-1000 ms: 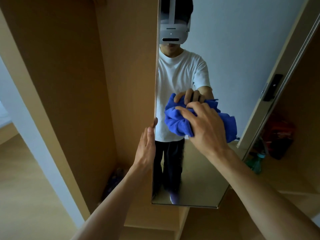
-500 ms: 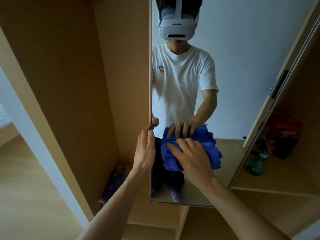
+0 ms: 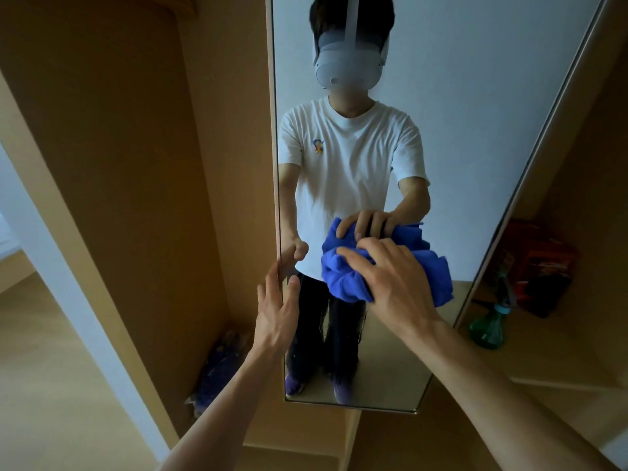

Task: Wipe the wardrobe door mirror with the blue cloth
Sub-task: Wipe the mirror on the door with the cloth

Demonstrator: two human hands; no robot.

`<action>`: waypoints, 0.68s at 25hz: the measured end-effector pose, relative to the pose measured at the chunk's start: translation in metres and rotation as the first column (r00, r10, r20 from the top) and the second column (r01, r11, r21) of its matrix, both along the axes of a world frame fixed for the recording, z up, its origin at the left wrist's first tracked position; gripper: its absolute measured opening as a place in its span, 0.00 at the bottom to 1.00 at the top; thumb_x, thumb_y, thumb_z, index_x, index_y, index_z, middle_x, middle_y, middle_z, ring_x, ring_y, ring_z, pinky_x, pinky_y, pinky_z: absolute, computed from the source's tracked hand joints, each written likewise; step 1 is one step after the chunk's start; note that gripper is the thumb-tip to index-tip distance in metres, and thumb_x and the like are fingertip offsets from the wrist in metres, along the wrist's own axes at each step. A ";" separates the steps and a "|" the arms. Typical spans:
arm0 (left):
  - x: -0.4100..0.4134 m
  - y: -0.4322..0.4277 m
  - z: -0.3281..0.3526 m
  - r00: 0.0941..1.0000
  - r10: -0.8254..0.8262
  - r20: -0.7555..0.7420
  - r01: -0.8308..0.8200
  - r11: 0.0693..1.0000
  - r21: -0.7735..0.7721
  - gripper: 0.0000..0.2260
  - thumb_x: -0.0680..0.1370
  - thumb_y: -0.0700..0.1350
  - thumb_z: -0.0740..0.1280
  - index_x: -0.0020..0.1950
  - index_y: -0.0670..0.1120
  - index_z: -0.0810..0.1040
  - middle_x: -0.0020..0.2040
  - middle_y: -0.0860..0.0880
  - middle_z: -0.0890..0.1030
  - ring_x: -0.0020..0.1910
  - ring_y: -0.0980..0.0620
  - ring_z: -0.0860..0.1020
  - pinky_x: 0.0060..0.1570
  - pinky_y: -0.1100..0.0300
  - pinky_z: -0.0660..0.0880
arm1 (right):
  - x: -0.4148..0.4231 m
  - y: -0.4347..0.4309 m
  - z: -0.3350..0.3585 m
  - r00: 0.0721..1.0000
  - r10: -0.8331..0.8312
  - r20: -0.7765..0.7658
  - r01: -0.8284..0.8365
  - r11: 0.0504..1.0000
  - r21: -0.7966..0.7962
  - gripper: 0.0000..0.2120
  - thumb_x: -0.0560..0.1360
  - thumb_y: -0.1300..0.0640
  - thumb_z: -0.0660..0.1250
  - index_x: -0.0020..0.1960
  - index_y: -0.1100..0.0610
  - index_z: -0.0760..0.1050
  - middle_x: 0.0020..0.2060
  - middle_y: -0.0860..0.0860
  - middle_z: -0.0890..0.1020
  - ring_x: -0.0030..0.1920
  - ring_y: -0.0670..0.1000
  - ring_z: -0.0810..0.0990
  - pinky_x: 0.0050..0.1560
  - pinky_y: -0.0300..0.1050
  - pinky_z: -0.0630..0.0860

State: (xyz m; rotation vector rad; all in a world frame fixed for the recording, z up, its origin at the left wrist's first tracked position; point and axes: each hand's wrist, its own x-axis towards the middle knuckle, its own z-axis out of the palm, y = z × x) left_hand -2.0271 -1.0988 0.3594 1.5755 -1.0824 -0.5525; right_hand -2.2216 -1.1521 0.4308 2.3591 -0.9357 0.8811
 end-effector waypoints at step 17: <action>-0.028 0.002 -0.013 0.993 0.108 0.053 -0.106 0.993 -0.053 0.41 0.72 0.68 0.60 0.81 0.56 0.51 0.79 0.50 0.60 0.71 0.56 0.67 0.58 0.57 0.66 | -0.028 -0.004 -0.063 0.996 0.018 -0.093 -0.012 0.998 0.066 0.25 0.72 0.59 0.74 0.69 0.53 0.74 0.56 0.52 0.79 0.53 0.55 0.77 0.52 0.50 0.75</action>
